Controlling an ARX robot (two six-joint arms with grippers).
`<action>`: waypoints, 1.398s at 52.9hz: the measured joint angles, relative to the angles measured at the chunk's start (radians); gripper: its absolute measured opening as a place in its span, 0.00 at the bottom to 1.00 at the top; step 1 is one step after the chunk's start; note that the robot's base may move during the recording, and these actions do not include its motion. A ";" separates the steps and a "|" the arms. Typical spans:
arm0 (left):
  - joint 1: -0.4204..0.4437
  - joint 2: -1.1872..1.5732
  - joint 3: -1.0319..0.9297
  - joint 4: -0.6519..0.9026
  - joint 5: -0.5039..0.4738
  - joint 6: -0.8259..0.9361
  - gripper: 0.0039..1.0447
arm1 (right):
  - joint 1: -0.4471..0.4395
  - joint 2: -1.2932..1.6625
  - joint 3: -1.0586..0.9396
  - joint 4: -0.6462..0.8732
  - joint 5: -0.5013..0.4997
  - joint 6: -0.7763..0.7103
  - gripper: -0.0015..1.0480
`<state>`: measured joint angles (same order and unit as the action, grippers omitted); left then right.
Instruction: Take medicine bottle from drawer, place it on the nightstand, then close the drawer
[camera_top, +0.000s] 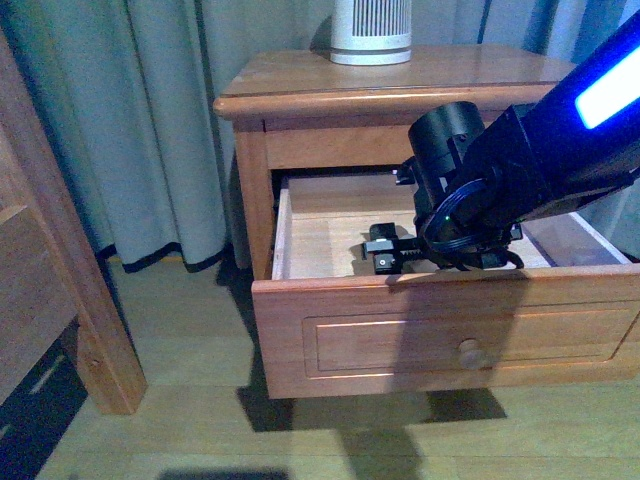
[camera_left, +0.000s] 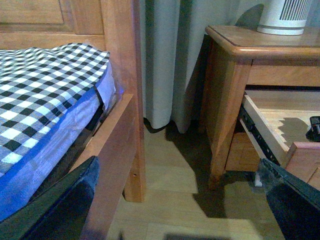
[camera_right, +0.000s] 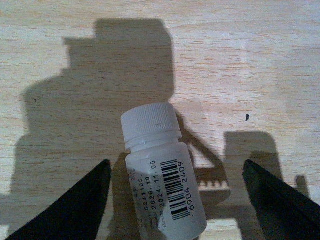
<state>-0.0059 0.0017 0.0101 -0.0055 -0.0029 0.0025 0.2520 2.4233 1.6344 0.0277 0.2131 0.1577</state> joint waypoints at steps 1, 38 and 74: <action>0.000 0.000 0.000 0.000 0.000 0.000 0.94 | 0.000 0.000 0.000 0.000 0.002 0.000 0.71; 0.000 0.000 0.000 0.000 0.000 0.000 0.94 | -0.002 -0.150 -0.032 -0.117 0.010 0.122 0.28; 0.000 0.000 0.000 0.000 0.000 0.000 0.94 | -0.185 -0.158 0.588 -0.487 0.124 0.137 0.28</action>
<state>-0.0063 0.0017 0.0101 -0.0055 -0.0025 0.0025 0.0666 2.2650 2.2227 -0.4595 0.3367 0.2951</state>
